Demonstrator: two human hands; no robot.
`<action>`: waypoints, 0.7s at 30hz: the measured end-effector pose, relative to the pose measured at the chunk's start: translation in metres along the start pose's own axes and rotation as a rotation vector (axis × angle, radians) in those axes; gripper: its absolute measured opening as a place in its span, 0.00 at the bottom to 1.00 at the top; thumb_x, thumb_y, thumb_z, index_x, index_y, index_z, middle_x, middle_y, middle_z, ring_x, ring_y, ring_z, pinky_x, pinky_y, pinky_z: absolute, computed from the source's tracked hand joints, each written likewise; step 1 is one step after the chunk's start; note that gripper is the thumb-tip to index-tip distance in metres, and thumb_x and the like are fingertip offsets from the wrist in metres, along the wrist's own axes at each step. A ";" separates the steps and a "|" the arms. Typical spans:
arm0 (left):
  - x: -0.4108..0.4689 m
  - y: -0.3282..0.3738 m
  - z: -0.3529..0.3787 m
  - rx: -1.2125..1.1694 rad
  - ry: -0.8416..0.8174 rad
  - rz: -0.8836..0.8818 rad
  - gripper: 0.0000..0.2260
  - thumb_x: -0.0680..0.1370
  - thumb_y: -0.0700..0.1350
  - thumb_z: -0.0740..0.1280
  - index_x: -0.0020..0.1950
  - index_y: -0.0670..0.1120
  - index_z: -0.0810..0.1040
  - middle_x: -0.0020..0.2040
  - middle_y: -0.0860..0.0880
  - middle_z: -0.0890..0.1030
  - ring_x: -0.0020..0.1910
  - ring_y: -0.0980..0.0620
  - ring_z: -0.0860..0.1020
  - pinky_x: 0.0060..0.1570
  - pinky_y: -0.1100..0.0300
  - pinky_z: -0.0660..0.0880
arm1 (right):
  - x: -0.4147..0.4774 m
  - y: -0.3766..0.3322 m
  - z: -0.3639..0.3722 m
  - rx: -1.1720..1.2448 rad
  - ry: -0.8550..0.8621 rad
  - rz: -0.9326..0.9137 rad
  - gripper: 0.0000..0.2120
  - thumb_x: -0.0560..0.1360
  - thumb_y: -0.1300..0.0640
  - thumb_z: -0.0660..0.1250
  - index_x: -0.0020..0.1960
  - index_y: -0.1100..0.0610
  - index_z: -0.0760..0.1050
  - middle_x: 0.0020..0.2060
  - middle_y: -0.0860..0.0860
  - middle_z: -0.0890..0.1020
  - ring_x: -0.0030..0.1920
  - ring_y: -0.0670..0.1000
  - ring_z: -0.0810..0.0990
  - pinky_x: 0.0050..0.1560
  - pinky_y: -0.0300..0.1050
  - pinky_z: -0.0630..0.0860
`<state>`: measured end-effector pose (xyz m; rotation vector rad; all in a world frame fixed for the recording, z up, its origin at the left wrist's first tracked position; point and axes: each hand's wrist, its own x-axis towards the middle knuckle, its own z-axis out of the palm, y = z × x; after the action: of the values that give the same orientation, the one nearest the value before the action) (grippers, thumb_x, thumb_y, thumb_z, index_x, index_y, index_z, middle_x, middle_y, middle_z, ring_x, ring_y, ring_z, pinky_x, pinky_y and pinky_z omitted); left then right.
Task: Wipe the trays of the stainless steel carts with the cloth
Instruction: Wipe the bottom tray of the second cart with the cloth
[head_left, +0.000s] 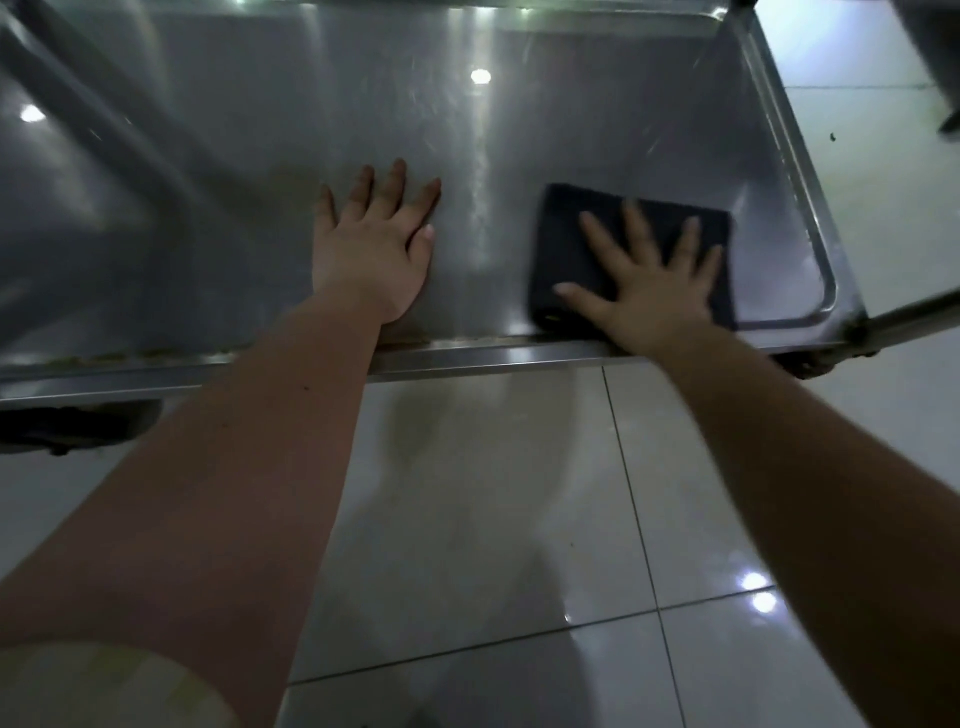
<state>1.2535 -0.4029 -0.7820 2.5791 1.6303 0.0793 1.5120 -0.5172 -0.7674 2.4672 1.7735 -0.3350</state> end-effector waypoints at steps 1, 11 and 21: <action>0.000 0.000 -0.001 0.006 -0.001 0.000 0.23 0.83 0.56 0.47 0.79 0.61 0.52 0.81 0.51 0.52 0.79 0.44 0.50 0.74 0.36 0.45 | -0.001 -0.026 0.004 -0.001 0.004 -0.056 0.43 0.60 0.17 0.37 0.72 0.27 0.35 0.78 0.40 0.38 0.75 0.70 0.36 0.69 0.72 0.34; -0.013 -0.069 -0.022 -0.164 -0.055 0.061 0.23 0.84 0.50 0.54 0.80 0.54 0.56 0.81 0.48 0.52 0.79 0.43 0.45 0.75 0.45 0.45 | -0.006 -0.079 0.014 -0.009 0.048 -0.169 0.41 0.62 0.16 0.34 0.72 0.28 0.32 0.78 0.42 0.37 0.75 0.69 0.34 0.69 0.73 0.32; -0.052 -0.147 -0.025 0.006 -0.063 -0.056 0.23 0.84 0.57 0.47 0.80 0.58 0.52 0.81 0.49 0.53 0.79 0.43 0.50 0.75 0.42 0.46 | 0.003 -0.077 0.011 -0.039 0.042 -0.161 0.39 0.62 0.16 0.34 0.70 0.26 0.30 0.78 0.41 0.38 0.75 0.68 0.35 0.70 0.71 0.33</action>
<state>1.0972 -0.3859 -0.7725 2.5111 1.6816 -0.0102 1.4391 -0.4912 -0.7743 2.3276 1.9814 -0.2596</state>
